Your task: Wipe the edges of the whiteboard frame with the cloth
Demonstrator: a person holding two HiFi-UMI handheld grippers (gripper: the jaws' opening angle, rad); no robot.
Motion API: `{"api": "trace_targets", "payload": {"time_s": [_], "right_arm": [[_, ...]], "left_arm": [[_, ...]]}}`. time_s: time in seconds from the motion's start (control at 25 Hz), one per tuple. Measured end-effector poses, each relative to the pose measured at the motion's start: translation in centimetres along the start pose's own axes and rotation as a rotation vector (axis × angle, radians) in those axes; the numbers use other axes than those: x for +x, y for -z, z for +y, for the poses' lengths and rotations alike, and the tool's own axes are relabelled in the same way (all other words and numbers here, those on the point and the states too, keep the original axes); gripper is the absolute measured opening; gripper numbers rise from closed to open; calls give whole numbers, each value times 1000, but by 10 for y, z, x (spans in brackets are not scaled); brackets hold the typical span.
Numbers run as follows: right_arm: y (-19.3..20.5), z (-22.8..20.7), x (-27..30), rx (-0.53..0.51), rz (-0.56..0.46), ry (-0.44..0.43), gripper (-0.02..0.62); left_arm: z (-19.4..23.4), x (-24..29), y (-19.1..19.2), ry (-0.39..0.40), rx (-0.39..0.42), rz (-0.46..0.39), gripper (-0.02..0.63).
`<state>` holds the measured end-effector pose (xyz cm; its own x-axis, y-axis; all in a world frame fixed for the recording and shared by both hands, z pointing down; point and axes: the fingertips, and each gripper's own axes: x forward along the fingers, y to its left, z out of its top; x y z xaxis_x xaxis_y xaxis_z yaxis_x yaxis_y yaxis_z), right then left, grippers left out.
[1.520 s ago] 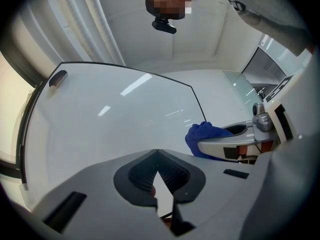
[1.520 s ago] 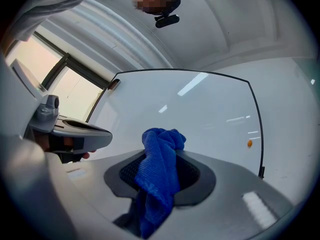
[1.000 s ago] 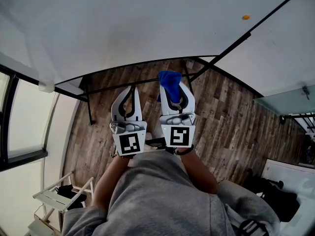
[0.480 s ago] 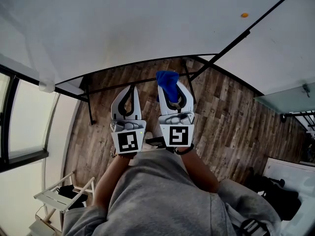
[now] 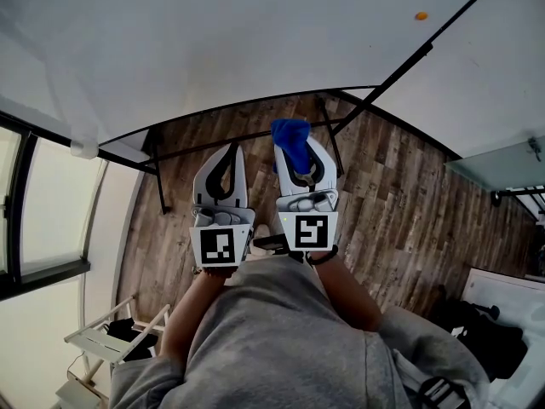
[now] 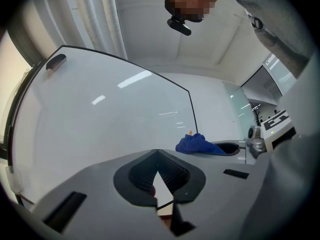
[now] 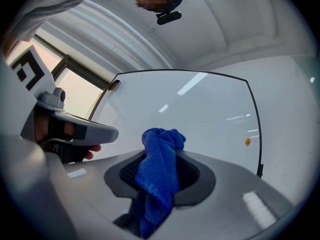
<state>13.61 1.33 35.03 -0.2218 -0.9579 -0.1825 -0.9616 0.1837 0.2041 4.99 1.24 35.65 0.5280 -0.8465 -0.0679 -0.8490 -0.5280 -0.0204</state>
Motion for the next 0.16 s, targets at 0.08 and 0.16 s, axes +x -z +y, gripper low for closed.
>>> {"api": "trace_targets", "payload": {"time_s": [0.08,0.16], "right_arm": [[-1,-2,-2,-13,-7,-5,141],[1,-5,-5,-20,5,-11,141]], "left_arm": [[-4,0,-2,8,0,1,9],[-10,1,-5,15,-4,3,9]]}}
